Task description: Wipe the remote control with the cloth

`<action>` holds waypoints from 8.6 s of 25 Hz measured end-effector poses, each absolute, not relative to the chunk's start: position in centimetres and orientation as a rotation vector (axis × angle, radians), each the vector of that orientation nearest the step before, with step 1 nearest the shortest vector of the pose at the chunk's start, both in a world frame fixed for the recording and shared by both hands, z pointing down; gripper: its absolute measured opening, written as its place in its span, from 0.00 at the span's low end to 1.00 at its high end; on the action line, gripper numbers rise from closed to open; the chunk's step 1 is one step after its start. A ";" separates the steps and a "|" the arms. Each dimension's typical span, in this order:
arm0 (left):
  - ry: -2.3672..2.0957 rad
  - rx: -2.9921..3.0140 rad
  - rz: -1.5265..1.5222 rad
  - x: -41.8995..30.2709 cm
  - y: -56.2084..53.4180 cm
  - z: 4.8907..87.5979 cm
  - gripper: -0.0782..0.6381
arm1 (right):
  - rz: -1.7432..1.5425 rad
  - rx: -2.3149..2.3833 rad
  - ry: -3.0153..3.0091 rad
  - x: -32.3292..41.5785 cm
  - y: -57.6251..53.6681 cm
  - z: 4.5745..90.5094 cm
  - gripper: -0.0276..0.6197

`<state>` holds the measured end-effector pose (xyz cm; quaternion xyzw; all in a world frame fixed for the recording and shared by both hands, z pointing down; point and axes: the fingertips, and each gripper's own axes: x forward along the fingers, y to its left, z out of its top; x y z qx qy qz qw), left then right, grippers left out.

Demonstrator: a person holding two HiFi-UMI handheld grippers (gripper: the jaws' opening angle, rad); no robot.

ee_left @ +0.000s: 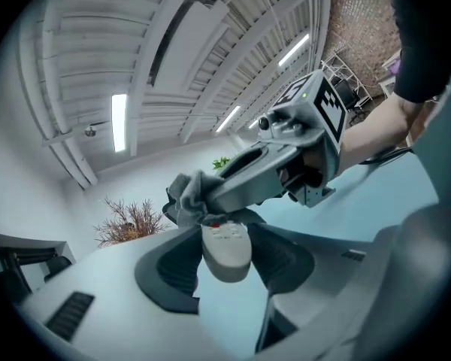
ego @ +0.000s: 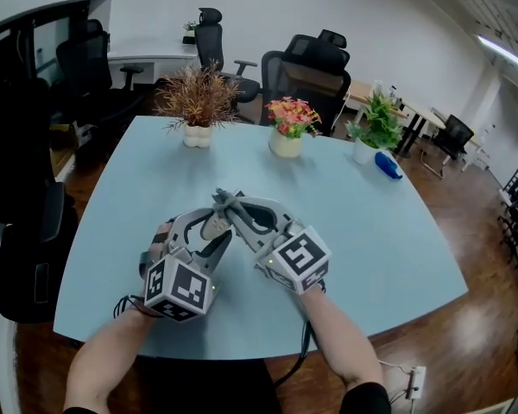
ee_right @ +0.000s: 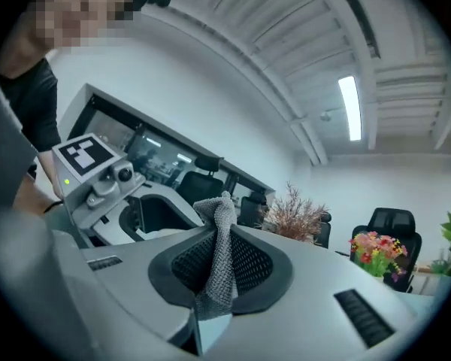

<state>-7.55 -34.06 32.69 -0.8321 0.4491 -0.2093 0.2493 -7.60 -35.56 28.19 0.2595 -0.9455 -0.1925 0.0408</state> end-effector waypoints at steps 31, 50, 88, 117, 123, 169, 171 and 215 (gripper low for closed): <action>0.729 -3.427 1.261 -10.3 -34.9 27.7 0.37 | -0.736 0.900 -3.005 -5.1 -33.9 25.2 0.09; 0.445 -3.362 1.015 -8.4 -31.5 25.9 0.37 | -0.621 0.991 -3.151 -0.9 -34.5 22.2 0.09; 0.678 -2.513 0.141 -6.5 -27.3 25.4 0.36 | 0.195 0.410 -3.543 0.4 -33.4 20.5 0.08; 0.224 -3.520 -0.202 -8.8 -36.9 32.9 0.37 | -0.042 0.539 -2.574 -6.1 -35.9 39.6 0.08; 0.257 -3.455 -0.357 -9.7 -37.4 34.0 0.40 | -0.062 0.536 -2.555 -6.0 -35.6 39.8 0.08; 1.261 -2.235 -0.902 -6.6 -35.9 36.7 0.36 | -0.368 0.697 -2.776 -8.8 -34.7 33.3 0.08; 1.246 -2.253 -0.901 -6.7 -35.8 36.9 0.36 | -0.371 0.852 -2.724 -6.9 -36.8 32.8 0.08; 0.690 -3.565 0.866 -7.9 -32.4 29.5 0.35 | -0.965 0.767 -2.834 -6.6 -30.4 25.8 0.08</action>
